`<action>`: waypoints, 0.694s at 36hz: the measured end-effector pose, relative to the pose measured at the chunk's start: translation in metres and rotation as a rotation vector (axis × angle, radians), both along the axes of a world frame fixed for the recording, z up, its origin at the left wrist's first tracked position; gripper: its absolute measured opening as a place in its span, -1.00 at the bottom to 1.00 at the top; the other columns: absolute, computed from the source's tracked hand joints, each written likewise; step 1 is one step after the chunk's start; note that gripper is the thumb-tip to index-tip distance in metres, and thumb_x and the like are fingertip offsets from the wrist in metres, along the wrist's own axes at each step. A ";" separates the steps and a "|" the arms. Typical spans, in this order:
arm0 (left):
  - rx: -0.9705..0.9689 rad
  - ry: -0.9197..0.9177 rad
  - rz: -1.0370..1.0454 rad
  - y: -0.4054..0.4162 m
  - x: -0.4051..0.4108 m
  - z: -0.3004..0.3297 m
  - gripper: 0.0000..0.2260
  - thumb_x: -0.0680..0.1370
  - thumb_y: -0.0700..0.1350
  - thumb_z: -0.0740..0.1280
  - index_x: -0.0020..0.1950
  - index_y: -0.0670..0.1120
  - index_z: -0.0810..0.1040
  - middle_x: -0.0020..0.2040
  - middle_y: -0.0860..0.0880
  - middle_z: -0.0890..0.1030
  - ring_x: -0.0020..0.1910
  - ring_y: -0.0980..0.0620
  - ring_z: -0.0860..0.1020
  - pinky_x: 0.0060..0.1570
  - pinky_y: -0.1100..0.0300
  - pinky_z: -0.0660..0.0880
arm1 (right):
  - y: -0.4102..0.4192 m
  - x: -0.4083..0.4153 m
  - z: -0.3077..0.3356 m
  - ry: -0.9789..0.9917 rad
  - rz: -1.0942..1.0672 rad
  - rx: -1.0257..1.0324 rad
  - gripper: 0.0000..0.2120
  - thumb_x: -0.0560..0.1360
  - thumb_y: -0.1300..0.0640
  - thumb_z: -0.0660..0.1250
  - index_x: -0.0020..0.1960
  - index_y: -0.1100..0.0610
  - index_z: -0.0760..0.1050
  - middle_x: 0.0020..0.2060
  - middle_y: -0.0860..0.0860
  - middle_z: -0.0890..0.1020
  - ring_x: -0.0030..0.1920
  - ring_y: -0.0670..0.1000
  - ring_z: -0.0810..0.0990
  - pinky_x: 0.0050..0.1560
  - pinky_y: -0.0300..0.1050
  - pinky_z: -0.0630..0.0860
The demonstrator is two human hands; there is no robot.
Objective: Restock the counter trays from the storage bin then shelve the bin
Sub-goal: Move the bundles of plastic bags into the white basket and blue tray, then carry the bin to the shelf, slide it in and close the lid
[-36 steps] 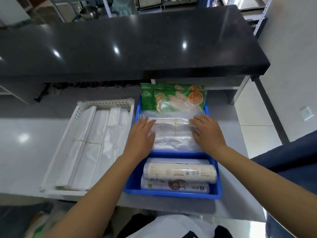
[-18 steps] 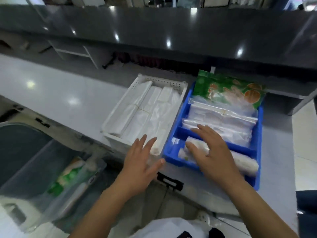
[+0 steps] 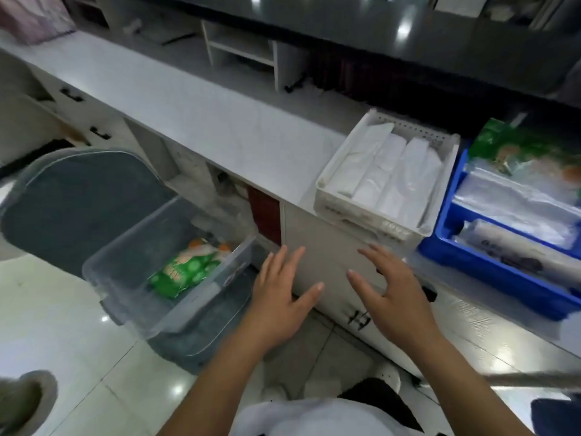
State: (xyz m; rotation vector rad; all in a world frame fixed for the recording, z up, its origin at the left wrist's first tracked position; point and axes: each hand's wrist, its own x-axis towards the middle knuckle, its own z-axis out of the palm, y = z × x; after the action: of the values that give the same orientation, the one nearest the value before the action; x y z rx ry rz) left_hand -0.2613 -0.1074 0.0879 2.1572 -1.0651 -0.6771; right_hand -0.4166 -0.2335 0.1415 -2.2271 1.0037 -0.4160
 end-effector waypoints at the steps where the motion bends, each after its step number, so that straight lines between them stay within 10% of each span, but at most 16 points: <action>1: 0.006 0.005 0.017 0.011 0.005 -0.004 -0.33 0.50 0.39 0.15 0.55 0.28 0.00 0.61 0.17 -0.07 0.57 0.13 -0.16 0.49 0.03 -0.10 | 0.011 0.005 -0.002 0.015 0.012 0.003 -0.54 0.51 -0.08 0.37 0.38 0.01 0.46 0.42 -0.03 0.42 0.42 -0.08 0.31 0.39 -0.17 0.20; 13: -0.057 0.174 0.313 0.099 0.061 -0.025 -0.37 0.55 0.21 0.29 0.56 0.09 0.17 0.58 0.05 0.17 0.54 0.08 0.09 0.52 -0.01 0.11 | 0.054 0.063 -0.006 0.106 0.157 0.042 -0.52 0.51 -0.17 0.32 0.41 -0.12 0.41 0.45 -0.11 0.38 0.45 -0.09 0.29 0.42 -0.03 0.25; 17: -0.046 0.196 0.451 0.120 0.079 -0.032 -0.43 0.56 0.12 0.33 0.52 0.07 0.23 0.52 0.04 0.25 0.47 0.11 0.19 0.45 0.13 0.15 | 0.052 0.096 -0.017 0.159 0.254 0.085 -0.51 0.51 -0.20 0.30 0.41 -0.11 0.40 0.46 -0.09 0.37 0.18 -0.07 0.48 0.38 0.02 0.36; 25: 0.082 0.343 0.831 0.163 0.131 -0.049 -0.47 0.56 0.13 0.32 0.50 0.14 0.26 0.53 0.02 0.27 0.48 -0.03 0.27 0.34 0.07 0.29 | 0.022 0.203 -0.058 0.179 0.451 0.144 -0.49 0.52 -0.14 0.33 0.41 0.03 0.42 0.40 -0.02 0.46 0.36 -0.07 0.40 0.25 -0.24 0.27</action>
State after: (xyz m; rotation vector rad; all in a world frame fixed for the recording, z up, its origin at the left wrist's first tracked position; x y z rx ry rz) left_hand -0.1301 0.0559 0.0388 2.1769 0.0686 -0.6421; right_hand -0.2138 -0.2115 0.0832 -2.2981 0.5664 0.0555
